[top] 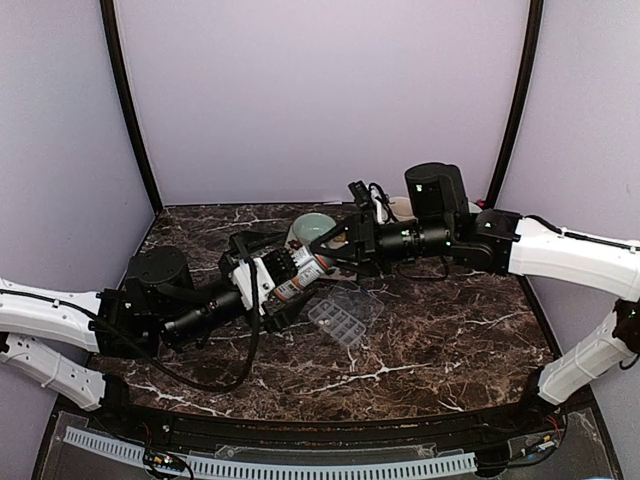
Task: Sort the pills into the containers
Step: Pass from the left arm to the right, then place the pill bottle at the center of the board.
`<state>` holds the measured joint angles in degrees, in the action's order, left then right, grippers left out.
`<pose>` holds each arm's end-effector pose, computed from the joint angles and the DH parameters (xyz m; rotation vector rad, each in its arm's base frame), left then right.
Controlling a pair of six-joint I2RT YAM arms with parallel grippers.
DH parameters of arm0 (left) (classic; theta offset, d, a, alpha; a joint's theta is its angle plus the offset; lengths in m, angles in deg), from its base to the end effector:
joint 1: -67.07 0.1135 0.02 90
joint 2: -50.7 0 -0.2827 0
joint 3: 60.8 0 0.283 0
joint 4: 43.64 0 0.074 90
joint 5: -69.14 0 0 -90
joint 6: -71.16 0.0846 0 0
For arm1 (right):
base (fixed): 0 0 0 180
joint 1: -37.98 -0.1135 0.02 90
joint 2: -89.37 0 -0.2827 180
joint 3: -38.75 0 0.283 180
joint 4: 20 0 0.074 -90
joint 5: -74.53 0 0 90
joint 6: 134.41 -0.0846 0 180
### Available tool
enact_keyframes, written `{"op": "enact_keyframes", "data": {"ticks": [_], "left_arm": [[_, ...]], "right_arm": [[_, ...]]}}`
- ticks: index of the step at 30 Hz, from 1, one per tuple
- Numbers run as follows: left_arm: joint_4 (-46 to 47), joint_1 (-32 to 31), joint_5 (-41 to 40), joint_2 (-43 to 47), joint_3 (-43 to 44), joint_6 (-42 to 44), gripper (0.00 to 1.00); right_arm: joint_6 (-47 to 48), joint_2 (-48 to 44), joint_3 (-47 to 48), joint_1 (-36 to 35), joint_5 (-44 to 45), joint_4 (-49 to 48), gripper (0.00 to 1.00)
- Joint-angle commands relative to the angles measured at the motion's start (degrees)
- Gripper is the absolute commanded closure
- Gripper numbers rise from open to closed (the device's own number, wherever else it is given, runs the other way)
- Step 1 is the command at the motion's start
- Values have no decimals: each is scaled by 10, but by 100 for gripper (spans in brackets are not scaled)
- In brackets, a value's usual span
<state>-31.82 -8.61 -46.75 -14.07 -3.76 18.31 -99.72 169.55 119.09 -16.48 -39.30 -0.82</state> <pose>0.1173 -0.3103 0.3419 1.0210 1.1124 -0.2014 0.2035 0.3436 0.3435 -0.3204 2.2424 1.5783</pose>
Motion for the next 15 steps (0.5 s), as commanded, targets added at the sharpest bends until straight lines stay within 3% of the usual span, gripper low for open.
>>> {"op": "enact_keyframes", "data": {"ticks": [1, 9, 15], "left_arm": [[-94, 43, 69, 47, 44, -137, 5], [-166, 140, 129, 70, 70, -308, 3], [-205, 274, 218, 62, 62, -448, 2]], "right_arm": [[49, -29, 6, 6, 47, 13, 100], [133, -53, 12, 24, 166, 128, 100], [180, -78, 3, 48, 285, 215, 100]]}}
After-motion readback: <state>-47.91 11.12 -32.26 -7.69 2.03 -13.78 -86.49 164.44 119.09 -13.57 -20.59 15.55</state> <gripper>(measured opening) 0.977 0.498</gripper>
